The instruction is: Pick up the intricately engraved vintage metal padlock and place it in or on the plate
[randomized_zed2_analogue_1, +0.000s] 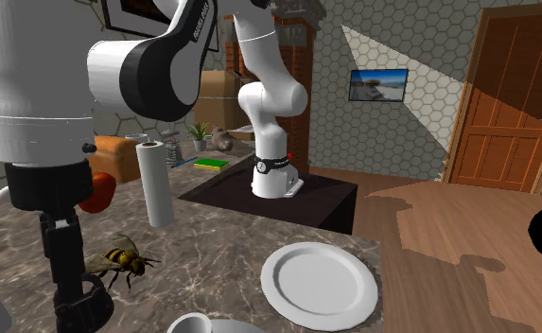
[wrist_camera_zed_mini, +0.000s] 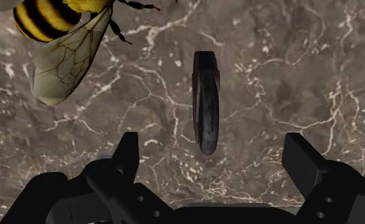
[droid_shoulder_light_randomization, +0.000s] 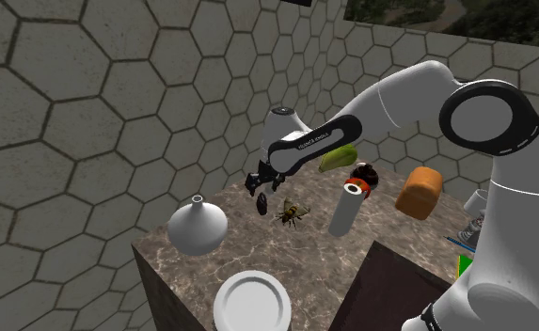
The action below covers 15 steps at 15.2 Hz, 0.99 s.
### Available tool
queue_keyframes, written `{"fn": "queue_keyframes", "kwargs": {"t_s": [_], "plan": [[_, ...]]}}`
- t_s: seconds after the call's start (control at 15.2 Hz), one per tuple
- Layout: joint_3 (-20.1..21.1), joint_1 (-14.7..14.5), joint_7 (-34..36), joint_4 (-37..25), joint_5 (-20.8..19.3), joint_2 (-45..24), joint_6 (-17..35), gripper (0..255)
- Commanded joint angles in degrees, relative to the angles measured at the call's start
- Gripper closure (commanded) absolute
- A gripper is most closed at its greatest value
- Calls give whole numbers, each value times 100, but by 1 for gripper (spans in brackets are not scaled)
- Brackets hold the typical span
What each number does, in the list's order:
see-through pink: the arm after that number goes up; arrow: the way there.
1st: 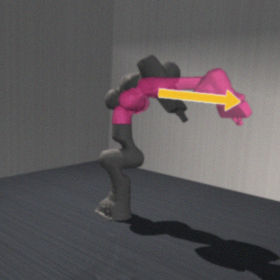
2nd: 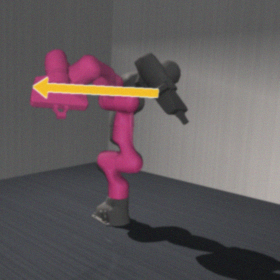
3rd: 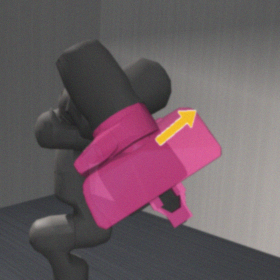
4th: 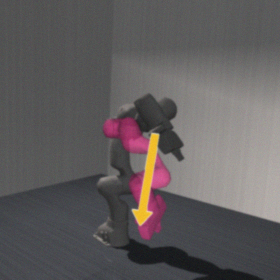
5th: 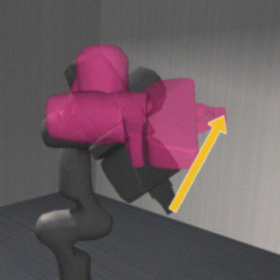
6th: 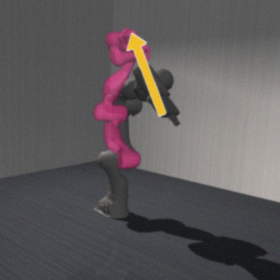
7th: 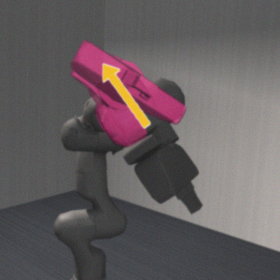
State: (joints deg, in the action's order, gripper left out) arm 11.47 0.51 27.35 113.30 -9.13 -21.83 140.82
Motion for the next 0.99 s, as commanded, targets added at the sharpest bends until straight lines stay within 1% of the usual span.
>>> {"fn": "queue_keyframes", "kwargs": {"t_s": [0.0, 0.07, 0.13, 0.73, 0.92], "plan": [[0, -1, 1, -1, -1, -2, 2, 0], [0, 0, 1, 0, 0, -1, 1, 0], [0, 0, 1, 0, 0, -1, 1, 255], [0, -1, 1, -1, -1, -2, 2, 255], [30, 20, -42, -42, 57, 146, -183, 255]]}}
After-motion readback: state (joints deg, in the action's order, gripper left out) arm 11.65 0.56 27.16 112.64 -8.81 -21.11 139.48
